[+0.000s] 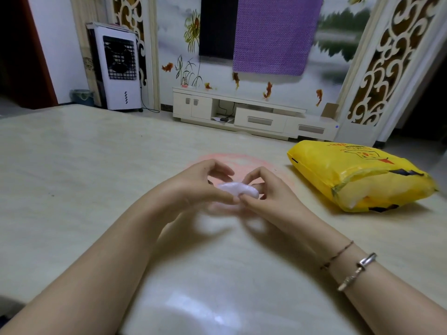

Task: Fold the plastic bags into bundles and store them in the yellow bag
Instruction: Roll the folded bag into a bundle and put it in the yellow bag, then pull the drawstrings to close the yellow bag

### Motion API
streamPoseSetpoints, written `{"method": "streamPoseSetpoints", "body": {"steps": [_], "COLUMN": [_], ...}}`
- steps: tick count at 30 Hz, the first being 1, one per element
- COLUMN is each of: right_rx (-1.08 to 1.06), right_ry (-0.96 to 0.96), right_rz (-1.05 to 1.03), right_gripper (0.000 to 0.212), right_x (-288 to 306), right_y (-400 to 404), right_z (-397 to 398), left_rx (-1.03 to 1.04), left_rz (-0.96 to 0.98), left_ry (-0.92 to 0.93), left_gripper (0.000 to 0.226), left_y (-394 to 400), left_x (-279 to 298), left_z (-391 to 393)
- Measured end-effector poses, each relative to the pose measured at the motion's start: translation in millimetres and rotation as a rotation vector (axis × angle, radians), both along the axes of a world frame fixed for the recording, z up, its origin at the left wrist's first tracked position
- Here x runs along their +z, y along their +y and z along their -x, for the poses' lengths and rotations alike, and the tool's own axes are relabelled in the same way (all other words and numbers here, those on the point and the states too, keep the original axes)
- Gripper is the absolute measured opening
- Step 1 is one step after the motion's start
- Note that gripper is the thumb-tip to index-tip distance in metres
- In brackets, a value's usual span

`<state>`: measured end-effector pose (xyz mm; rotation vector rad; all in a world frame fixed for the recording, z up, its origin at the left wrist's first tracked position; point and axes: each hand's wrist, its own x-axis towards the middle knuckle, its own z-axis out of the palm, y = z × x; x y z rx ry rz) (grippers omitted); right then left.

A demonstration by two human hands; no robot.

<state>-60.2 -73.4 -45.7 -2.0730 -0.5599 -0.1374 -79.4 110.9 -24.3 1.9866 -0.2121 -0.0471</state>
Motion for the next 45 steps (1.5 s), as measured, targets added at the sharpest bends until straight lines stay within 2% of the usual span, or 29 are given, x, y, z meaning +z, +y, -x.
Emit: {"method": "streamPoseSetpoints", "body": {"steps": [4,7,10,13,15,17,20,24,30,36,40,43,45], "right_rx": [0.021,-0.028,-0.089,-0.144,-0.146,-0.088,-0.054,-0.141,-0.134,-0.252,-0.250,-0.209,-0.206], "right_ry": [0.118,0.085,0.040,-0.048,-0.010,0.046,0.015,-0.049,0.093,0.054,-0.013,-0.083,-0.105], "right_rz": [-0.115,-0.084,0.012,0.114,0.091,0.051,0.021,0.016,0.060,0.059,0.083,0.254,0.310], "right_gripper": [0.009,0.013,0.021,0.008,0.024,0.031,0.029,0.033,0.037,0.042,0.050,0.043,0.037], "right_x": [3,0,-8,-14,-15,-13,-9,15,67,56,35,19,14], "right_y": [0,1,3,5,5,5,-1,-21,-103,-203,-226,-222,-212], "right_z": [0,-7,-14,-18,-19,-16,-11,-11,5,30,22,-3,-21], "left_rx": [0.077,0.145,0.198,0.236,0.255,0.268,0.293,0.383,0.253,0.152,0.183,0.228,0.205], "left_rz": [0.028,0.018,-0.040,-0.141,-0.173,-0.181,-0.142,-0.021,0.000,-0.176,-0.423,-0.556,-0.490], "left_ry": [0.083,0.089,0.112,0.094,0.064,0.023,-0.077,-0.128,-0.082,-0.160,-0.299,-0.369,-0.407], "left_gripper": [0.023,0.014,0.017,0.020,0.020,0.019,0.020,0.020,0.012,0.029,0.037,0.031,0.017], "left_y": [-6,-4,-4,-8,-12,-14,-18,-29,-90,-177,-219,-230,-228], "left_x": [-3,-7,-12,-17,-19,-22,-24,-9,27,13,3,-2,-6], "left_z": [-3,-5,-11,-14,-15,-13,-6,3,6,1,-13,-30,-42]}}
